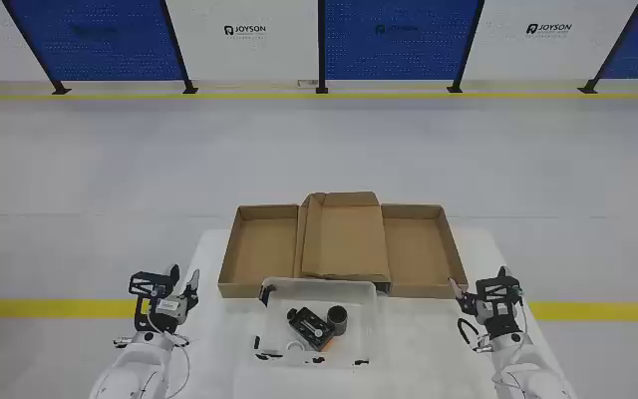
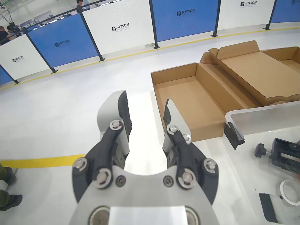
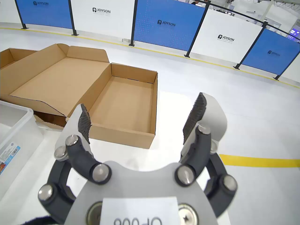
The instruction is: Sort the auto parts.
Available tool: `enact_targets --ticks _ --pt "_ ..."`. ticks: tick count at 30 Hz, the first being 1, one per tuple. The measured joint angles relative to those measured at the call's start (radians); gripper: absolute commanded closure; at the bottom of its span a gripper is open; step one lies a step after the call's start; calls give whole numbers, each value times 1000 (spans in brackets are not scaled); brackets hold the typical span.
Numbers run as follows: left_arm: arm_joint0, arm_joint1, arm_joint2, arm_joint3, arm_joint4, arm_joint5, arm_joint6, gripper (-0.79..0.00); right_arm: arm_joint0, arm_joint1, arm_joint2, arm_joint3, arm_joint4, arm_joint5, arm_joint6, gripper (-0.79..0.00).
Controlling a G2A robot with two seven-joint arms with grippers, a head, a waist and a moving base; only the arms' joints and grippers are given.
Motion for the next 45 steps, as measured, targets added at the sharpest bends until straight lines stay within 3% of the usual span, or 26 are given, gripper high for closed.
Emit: enact_targets --ticks 3,8,14,17,21,27,32,36,39,42,45 --pt "1 1 -5 -18 18 5 7 -785 0 0 0 0 0 0 0 -785" --pt "26 5 -6 -151 95 -52 -21 -785 0 0 0 0 0 0 0 -785" --pt "-29 13 48 -259 -1 -289 -285 -785 0 0 0 0 0 0 0 -785" --pt "-90 11 97 -252 -122 -349 -459 -785 0 0 0 0 0 0 0 -785" --pt "-200 6 155 -210 -334 -349 -687 -785 0 0 0 0 0 0 0 -785" --pt "-280 4 228 -126 -512 -367 -861 -785 0 0 0 0 0 0 0 -785" --pt "-304 4 278 -78 -463 -355 -865 -767 0 0 0 0 0 0 0 -785" --pt "-327 -1 336 -34 -374 -330 -821 -468 0 0 0 0 0 0 0 -785" --pt "-351 -7 385 2 -344 -307 -810 -403 0 0 0 0 0 0 0 -785" --pt "-379 -14 430 35 -331 -293 -808 -465 0 0 0 0 0 0 0 -785" --pt "-405 -19 470 63 -321 -286 -813 -628 0 0 0 0 0 0 0 -785"
